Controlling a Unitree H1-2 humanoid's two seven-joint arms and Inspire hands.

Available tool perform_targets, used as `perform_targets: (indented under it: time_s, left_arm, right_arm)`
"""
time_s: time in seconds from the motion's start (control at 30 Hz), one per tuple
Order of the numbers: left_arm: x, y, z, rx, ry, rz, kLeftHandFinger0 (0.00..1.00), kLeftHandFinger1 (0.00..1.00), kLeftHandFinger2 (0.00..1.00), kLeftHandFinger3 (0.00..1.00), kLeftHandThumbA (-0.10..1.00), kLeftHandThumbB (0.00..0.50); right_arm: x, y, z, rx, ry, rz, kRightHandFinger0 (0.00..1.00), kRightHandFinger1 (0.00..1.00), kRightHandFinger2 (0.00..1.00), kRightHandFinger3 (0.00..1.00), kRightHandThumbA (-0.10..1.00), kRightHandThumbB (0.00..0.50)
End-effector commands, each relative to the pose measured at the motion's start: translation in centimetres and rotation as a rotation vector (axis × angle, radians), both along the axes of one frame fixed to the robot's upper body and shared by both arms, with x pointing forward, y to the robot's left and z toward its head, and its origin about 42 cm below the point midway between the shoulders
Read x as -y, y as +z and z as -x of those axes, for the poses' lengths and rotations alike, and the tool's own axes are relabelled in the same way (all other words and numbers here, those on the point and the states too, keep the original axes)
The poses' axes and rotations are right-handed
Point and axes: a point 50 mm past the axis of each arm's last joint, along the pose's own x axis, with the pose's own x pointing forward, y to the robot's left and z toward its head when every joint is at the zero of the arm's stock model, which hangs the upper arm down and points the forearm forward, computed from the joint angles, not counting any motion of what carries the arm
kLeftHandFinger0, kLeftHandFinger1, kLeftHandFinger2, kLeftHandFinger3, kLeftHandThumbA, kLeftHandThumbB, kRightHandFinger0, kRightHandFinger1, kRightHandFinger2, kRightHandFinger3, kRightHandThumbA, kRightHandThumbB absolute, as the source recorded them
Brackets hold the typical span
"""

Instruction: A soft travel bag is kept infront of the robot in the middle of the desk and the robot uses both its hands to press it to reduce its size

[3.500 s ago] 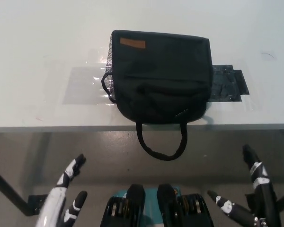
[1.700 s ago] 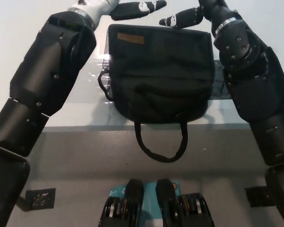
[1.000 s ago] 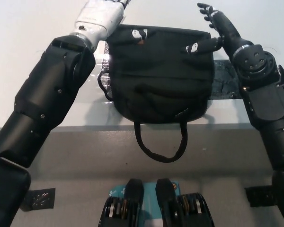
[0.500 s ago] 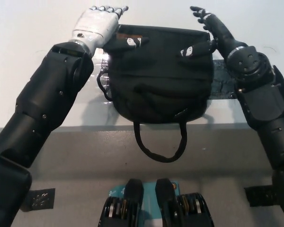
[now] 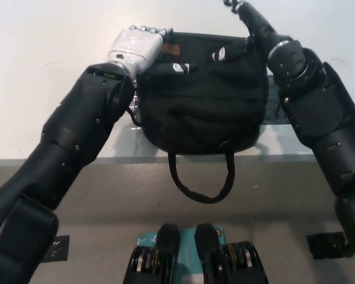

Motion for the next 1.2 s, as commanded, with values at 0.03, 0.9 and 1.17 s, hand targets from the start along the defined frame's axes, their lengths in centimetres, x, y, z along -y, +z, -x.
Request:
perform_targets:
  time_s: [0.03,0.9,1.17]
  left_arm:
    - [1.2,3.1,-0.7,0.106,0.005,-0.018,1.00,1.00,1.00,1.00,1.00,0.098]
    - [1.2,-10.5,2.1,-0.095,0.022,-0.019,1.00,1.00,1.00,1.00,1.00,0.043]
    - [0.7,-19.3,6.2,-0.117,0.040,0.039,1.00,1.00,1.00,1.00,1.00,0.000]
  right_arm:
    - [-1.5,1.2,-0.5,0.099,0.005,-0.041,1.00,1.00,1.00,1.00,1.00,0.214]
    - [-0.6,-18.7,4.9,-0.244,-0.073,-0.199,1.00,1.00,1.00,1.00,1.00,0.280]
    - [-0.5,-21.3,6.7,-0.244,-0.109,-0.236,1.00,1.00,1.00,1.00,1.00,0.259]
